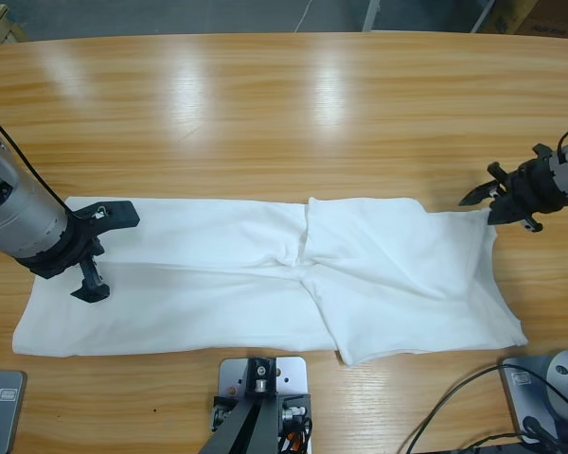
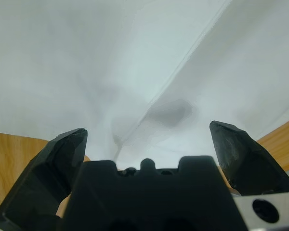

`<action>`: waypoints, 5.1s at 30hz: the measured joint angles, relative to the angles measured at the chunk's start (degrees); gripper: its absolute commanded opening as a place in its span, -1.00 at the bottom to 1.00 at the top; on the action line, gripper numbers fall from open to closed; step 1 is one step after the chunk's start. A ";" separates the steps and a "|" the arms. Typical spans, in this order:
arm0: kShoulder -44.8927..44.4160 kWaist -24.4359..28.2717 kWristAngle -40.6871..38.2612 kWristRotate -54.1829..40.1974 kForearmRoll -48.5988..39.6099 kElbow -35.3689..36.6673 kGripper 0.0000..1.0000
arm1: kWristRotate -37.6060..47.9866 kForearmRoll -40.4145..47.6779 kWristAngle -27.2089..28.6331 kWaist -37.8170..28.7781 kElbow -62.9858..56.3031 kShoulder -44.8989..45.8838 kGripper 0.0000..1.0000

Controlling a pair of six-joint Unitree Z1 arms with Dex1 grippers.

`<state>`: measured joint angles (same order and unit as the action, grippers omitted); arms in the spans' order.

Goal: Fold clothes

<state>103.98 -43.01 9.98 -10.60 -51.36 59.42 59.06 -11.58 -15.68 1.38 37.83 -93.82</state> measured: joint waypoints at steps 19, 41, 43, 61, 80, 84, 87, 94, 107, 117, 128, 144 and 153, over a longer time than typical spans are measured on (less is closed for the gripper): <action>0.00 0.00 0.00 0.00 0.23 -0.04 1.00 | -7.10 23.34 -1.32 5.49 -1.36 -9.30 -1.00; -5.94 11.26 -15.96 29.50 7.26 -0.12 0.91 | -3.37 61.09 -2.45 15.25 -11.26 -17.84 1.00; -7.91 15.08 -18.09 35.40 9.02 -1.34 0.91 | -3.07 65.02 -3.34 15.38 -13.12 -17.88 1.00; -17.00 25.24 -32.85 67.24 39.35 -29.34 0.92 | -19.71 67.21 3.02 -0.81 -25.87 -4.48 0.38; -17.07 25.25 -32.85 65.12 40.10 -30.21 0.91 | -53.11 -2.24 27.14 -8.61 15.70 8.03 -1.00; -17.07 25.25 -32.85 65.12 40.10 -31.04 0.91 | -55.45 -17.48 26.21 -7.96 27.40 2.62 -1.00; -17.07 25.25 -32.82 65.12 40.10 -31.14 0.91 | -55.72 -23.55 25.12 -6.23 32.50 -1.39 -1.00; -17.05 25.25 -32.52 65.13 40.10 -31.16 0.91 | -55.69 -26.25 19.14 -3.99 37.09 -12.00 -1.00; -16.74 25.25 -31.30 65.21 40.10 -31.16 0.91 | -55.63 -26.30 15.51 -0.14 40.78 -23.10 -1.00; -16.71 25.25 -31.02 65.21 40.05 -31.16 0.91 | -55.64 -26.03 19.66 2.11 42.48 -27.19 -1.00; -16.75 25.25 -30.78 65.19 38.79 -31.16 0.91 | -55.64 -25.20 21.34 4.23 46.46 -31.05 -1.00; -10.84 25.26 -30.49 63.64 51.69 -32.66 0.80 | -45.85 -31.37 23.22 -9.53 32.66 7.68 0.91; -8.93 25.41 -33.53 63.31 56.46 -34.21 0.72 | -43.95 -31.76 23.09 -10.57 28.89 14.36 0.91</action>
<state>95.05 -17.59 -23.55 52.71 5.10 25.22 15.11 -43.34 7.40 -9.19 66.72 -79.47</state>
